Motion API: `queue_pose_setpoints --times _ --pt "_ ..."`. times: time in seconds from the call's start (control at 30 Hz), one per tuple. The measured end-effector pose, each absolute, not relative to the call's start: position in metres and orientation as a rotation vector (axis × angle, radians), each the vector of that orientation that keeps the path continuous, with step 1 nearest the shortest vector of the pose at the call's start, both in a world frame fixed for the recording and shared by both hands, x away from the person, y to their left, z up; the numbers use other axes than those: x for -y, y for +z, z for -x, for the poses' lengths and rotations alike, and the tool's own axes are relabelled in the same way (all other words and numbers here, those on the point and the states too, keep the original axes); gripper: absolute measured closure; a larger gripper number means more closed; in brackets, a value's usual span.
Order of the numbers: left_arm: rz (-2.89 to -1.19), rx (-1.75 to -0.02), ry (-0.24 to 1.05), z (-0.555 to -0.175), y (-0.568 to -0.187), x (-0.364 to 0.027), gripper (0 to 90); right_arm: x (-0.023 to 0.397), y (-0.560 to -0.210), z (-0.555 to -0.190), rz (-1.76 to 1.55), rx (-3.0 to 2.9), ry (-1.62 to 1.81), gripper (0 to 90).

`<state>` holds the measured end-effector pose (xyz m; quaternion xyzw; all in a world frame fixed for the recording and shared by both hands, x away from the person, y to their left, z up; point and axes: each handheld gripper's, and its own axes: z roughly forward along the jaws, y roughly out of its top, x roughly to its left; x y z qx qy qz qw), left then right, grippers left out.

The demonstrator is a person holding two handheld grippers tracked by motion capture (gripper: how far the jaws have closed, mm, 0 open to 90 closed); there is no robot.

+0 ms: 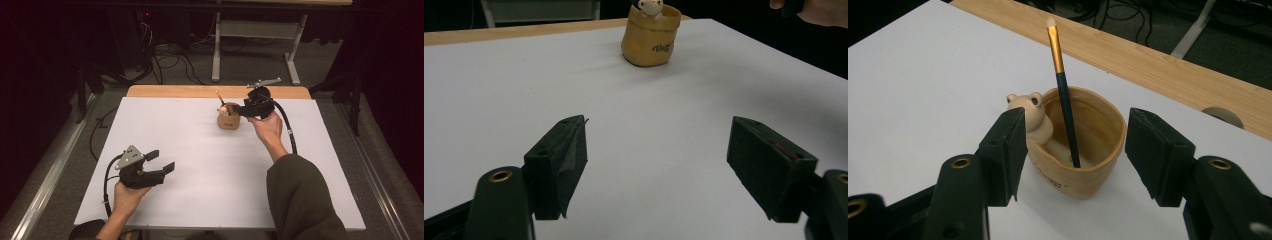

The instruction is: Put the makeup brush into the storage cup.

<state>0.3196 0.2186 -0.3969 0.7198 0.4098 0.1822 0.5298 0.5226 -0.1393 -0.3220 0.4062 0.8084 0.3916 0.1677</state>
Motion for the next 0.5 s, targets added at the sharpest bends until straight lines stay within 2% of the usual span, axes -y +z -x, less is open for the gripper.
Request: queue_pose_setpoints --times 0.5 --pt "-1.724 -0.979 0.435 -0.32 -0.397 -0.218 24.6 0.147 -0.318 -0.509 -1.109 -2.29 1.12 41.6"
